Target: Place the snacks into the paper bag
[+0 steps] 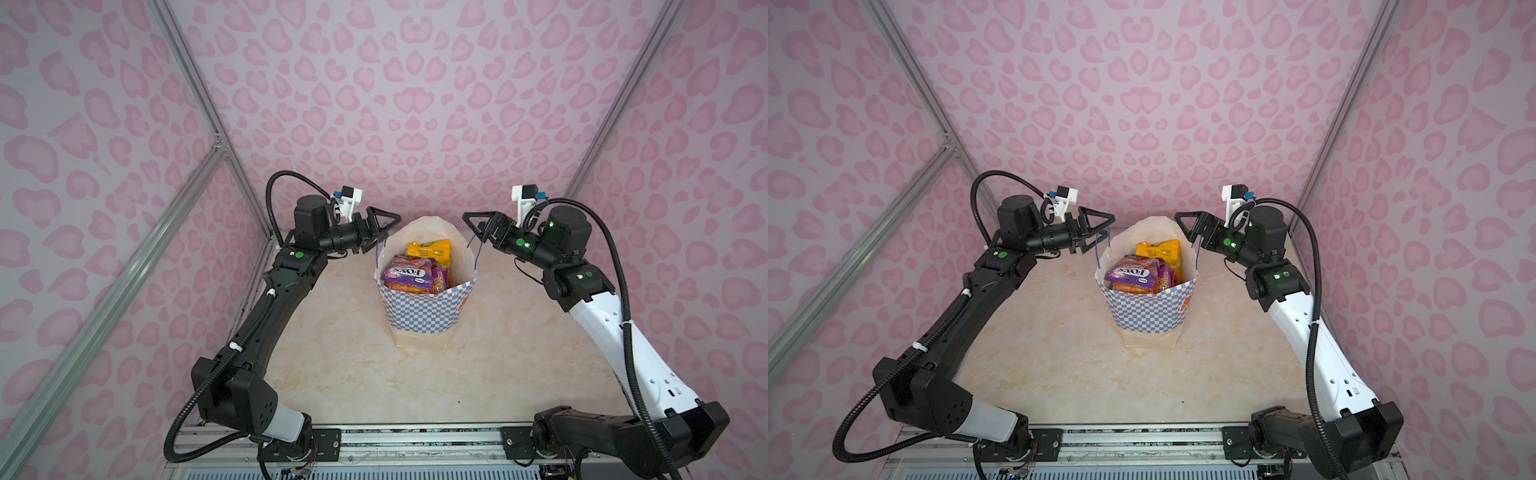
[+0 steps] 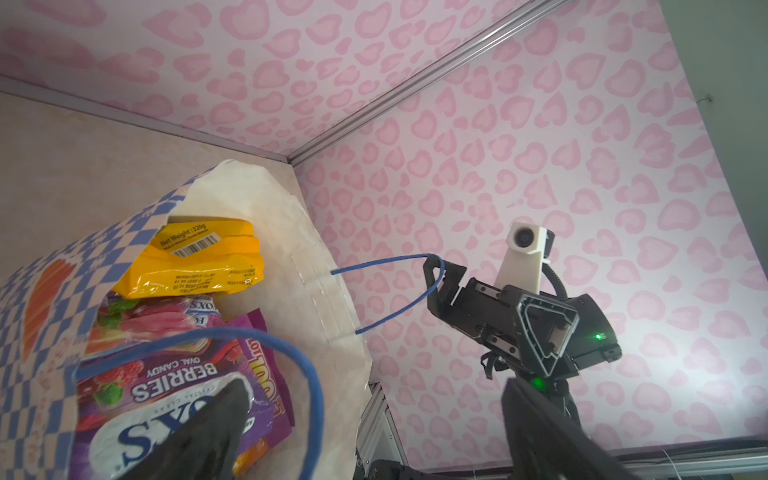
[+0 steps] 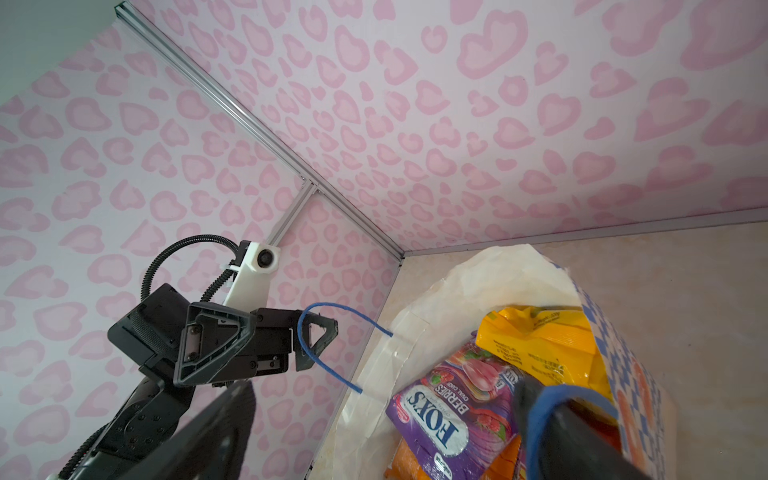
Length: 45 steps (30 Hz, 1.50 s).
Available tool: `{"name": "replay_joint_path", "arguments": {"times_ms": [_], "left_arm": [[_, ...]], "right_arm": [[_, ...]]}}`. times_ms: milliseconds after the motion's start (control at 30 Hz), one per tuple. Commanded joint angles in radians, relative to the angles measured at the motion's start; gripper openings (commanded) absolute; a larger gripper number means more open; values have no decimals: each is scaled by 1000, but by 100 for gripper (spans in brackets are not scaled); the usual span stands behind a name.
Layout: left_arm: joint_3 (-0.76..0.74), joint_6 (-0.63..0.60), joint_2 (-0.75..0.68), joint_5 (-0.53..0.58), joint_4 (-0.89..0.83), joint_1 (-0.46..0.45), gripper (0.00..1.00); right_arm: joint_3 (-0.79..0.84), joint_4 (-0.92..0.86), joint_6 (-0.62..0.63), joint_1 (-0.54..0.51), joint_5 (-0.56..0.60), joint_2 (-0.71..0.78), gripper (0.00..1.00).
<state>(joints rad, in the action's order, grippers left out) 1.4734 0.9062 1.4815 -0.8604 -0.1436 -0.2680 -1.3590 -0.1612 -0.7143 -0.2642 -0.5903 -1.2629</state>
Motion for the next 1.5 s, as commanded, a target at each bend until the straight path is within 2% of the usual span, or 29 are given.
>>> {"name": "replay_joint_path", "arguments": {"times_ms": [0, 200, 367, 567, 667, 800, 833, 1000, 1067, 1200, 1333, 1433, 1467], "left_arm": [[-7, -81, -35, 26, -93, 7, 98], [27, -218, -73, 144, -331, 33, 98], [22, -275, -125, 238, -429, 56, 98], [-33, -305, -290, 410, -474, 67, 98], [-121, -288, -419, 626, -466, 67, 98], [-361, -195, -575, 999, -405, 67, 98], [-409, -162, -605, 1095, -401, 67, 97], [-676, -72, -676, 1432, -271, 68, 97], [-775, -67, -655, 1541, -188, 68, 97], [-833, -42, -570, 1755, -174, 62, 97], [-892, -213, -501, 1842, 25, 55, 97], [-919, -395, -408, 1872, 197, 50, 97], [-940, -478, -373, 1849, 290, 52, 97]], "right_arm": [[20, -57, 54, -11, 28, 6, 99], [56, -127, 103, -28, 92, 36, 99], [56, -209, 156, -34, 196, 75, 99], [47, -284, 242, -36, 349, 157, 99], [107, -276, 298, -37, 434, 225, 99], [249, -224, 324, -33, 598, 321, 99], [303, -180, 341, -30, 627, 346, 99], [600, 87, 410, 27, 717, 394, 99], [702, 202, 419, 64, 722, 390, 99], [889, 431, 396, 157, 750, 355, 99], [941, 530, 386, 247, 740, 231, 99], [1000, 708, 461, 251, 744, 149, 99], [1027, 780, 479, 251, 748, 121, 99]]}}
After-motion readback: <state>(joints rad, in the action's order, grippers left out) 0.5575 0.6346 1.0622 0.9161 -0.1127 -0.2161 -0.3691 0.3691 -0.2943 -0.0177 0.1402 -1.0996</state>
